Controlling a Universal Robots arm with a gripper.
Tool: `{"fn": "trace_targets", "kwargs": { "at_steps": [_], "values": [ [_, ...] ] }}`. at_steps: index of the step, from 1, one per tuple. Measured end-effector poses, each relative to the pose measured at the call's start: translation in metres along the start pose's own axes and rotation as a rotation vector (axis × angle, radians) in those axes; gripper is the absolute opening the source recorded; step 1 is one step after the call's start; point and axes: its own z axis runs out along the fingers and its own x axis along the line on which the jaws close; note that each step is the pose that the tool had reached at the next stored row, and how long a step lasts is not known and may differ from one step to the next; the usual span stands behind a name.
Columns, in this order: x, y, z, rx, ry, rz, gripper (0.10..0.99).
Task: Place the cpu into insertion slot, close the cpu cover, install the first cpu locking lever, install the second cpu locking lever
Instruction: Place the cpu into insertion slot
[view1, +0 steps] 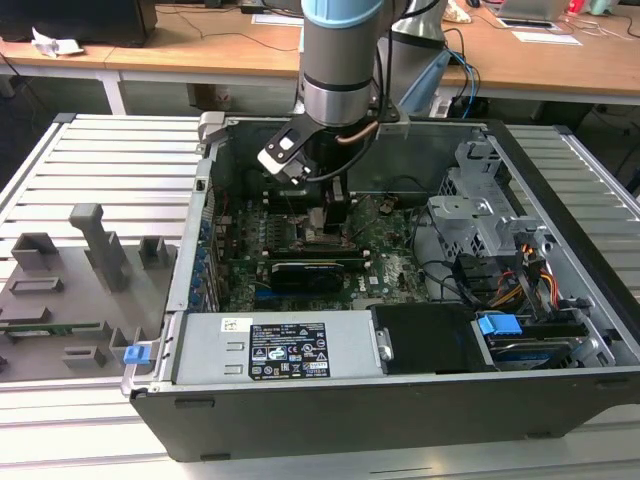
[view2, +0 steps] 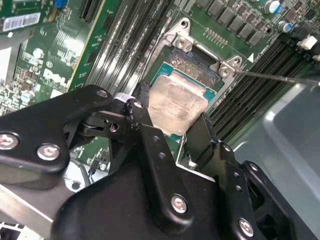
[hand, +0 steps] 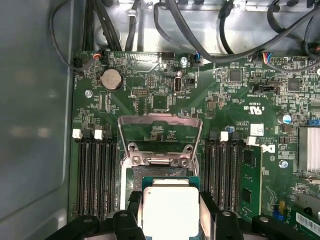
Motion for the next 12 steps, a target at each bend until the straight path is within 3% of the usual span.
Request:
{"fn": "trace_targets", "kwargs": {
  "at_steps": [12],
  "values": [
    [0.0017, -0.0022, 0.0094, 0.0, -0.0004, 0.012, 0.541]
  ]
}}
